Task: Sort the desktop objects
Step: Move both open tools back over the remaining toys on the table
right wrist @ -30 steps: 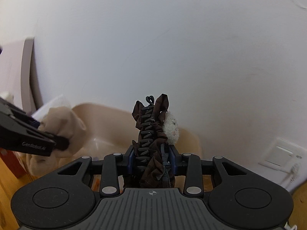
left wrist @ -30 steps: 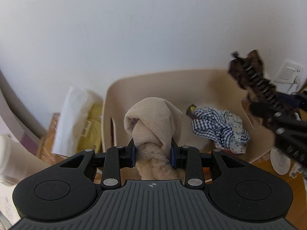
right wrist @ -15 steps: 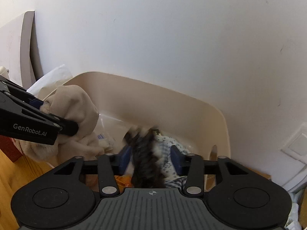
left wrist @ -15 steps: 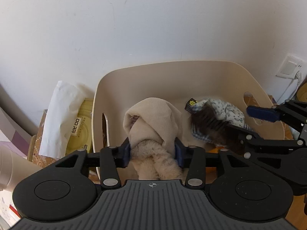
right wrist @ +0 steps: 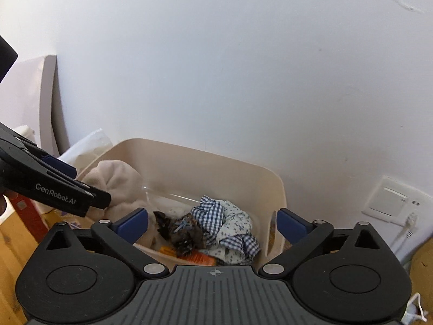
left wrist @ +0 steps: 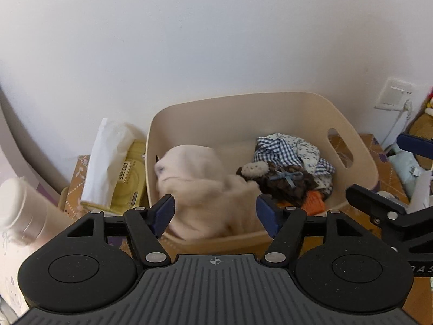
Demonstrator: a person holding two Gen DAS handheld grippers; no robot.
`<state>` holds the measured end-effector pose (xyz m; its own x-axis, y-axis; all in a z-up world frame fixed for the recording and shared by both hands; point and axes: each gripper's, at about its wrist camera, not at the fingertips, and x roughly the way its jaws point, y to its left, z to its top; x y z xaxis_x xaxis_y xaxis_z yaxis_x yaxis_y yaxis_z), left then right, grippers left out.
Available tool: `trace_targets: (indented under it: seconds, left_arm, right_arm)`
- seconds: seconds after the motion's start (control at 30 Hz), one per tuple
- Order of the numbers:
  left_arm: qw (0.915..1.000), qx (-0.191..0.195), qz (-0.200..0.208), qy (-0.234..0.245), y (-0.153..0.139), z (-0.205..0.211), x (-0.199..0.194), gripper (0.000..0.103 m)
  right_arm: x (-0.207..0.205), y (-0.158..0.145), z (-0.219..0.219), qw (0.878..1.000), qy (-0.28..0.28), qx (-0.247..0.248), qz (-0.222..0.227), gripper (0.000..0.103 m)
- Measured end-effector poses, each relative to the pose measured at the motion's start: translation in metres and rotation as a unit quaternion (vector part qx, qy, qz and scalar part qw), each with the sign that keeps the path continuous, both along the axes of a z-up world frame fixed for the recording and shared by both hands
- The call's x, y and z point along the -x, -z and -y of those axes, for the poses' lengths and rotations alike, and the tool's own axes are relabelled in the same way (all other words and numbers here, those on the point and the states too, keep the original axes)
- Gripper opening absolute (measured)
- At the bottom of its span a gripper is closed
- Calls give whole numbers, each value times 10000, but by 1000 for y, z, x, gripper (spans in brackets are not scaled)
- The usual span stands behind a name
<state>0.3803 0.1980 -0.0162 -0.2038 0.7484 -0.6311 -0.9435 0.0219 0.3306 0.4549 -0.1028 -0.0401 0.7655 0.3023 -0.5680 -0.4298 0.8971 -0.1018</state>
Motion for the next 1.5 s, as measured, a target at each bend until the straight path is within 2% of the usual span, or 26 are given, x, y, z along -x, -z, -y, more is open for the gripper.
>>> trace_targets:
  seconds: [0.13,0.33,0.6,0.87,1.1,1.17,1.33,1.5]
  left_arm:
    - [10000,-29,-4,-93,-6,29,-4,68]
    - [9999,75,-66,-75,-5,67,-11,68]
    - [9979,509,-37,-388,20,113,-13,68]
    - [9926,922,178,-773,43,143,-3,68]
    - [9839,1278,496,-1147,62,162,3,68]
    - [9804,1384,618,-1262,68,165,5,68]
    - [9666,1644,1056,-1656,82,172,8,68]
    - [9504,1818,1489,-2036,96,176,9,68]
  right_arm:
    - [24,-11,19,9999,62,-118,-35,103]
    - [53,-7,33,9998,112,-104,-160,103]
    - [95,5,47,9989,-50,152,-448,103]
    - [131,18,45,9964,-398,321,-678,103]
    - [155,31,32,9911,-966,380,-836,103]
    - [161,36,25,9876,-1194,508,-881,99]
    - [171,52,5,9765,-1681,950,-956,91]
    - [174,67,-4,9691,-1872,1119,-1149,86]
